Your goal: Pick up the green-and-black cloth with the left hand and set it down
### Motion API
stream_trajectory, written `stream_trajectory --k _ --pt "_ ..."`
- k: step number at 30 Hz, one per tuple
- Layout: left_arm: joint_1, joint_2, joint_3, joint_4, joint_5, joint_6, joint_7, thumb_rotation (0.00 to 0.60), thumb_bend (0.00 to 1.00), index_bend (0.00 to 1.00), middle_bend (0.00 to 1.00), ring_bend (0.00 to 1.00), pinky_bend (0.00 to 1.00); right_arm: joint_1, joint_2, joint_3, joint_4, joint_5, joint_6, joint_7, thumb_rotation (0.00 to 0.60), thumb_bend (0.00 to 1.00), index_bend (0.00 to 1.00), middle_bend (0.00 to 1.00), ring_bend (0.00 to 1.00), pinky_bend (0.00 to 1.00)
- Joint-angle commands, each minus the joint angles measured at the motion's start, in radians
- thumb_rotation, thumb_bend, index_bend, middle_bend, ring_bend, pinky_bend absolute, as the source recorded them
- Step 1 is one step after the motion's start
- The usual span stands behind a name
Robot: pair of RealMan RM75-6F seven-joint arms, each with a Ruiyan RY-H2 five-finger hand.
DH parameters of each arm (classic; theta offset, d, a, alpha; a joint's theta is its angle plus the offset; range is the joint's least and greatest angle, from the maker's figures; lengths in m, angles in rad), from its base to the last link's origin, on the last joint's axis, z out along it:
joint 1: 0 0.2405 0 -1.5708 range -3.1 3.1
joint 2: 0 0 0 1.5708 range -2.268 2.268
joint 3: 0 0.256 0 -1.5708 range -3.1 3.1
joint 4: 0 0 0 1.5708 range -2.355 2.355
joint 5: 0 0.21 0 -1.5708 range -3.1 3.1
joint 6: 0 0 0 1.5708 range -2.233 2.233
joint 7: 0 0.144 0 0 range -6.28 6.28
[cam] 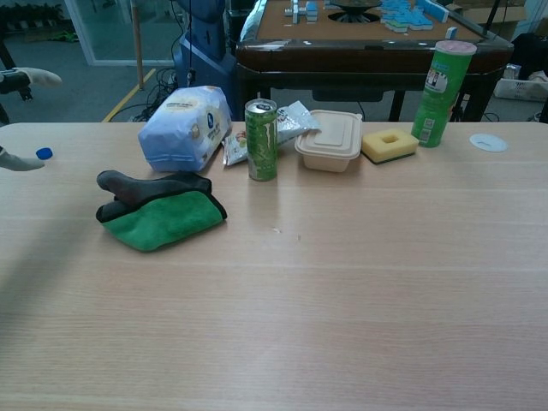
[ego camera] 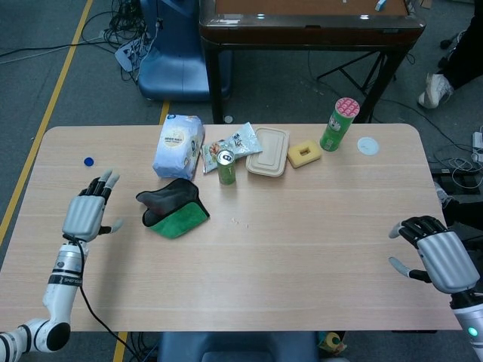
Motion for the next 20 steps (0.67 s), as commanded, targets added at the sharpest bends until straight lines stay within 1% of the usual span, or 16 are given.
stream_trajectory --k 1,6,12,16,20 --pt "0.091 0.064 0.044 -0.077 0.046 0.105 -0.01 0.6 0.17 0.09 0.04 0.1 0.28 0.005 -0.004 -0.001 0.008 -0.005 -0.004 0.008 0.6 0.3 0.43 0.39 0.28 0.25" --pt "0.207 0.135 0.102 -0.149 0.1 0.225 -0.024 0.6 0.17 0.1 0.04 0.1 0.28 0.016 -0.011 -0.004 0.022 -0.017 -0.013 0.018 0.6 0.3 0.43 0.38 0.28 0.25" --pt "0.317 0.175 0.154 -0.188 0.159 0.332 -0.053 0.6 0.17 0.12 0.05 0.1 0.28 0.026 -0.027 -0.008 0.034 -0.026 -0.022 0.021 0.6 0.3 0.43 0.38 0.28 0.25" --pt "0.369 0.185 0.177 -0.201 0.206 0.388 -0.051 0.6 0.17 0.13 0.05 0.1 0.28 0.031 -0.034 -0.01 0.036 -0.035 -0.023 0.019 0.6 0.3 0.43 0.38 0.28 0.25" --pt "0.396 0.185 0.186 -0.204 0.238 0.407 -0.048 0.6 0.17 0.15 0.06 0.1 0.28 0.034 -0.039 -0.012 0.035 -0.039 -0.022 0.018 0.6 0.3 0.43 0.38 0.28 0.25"
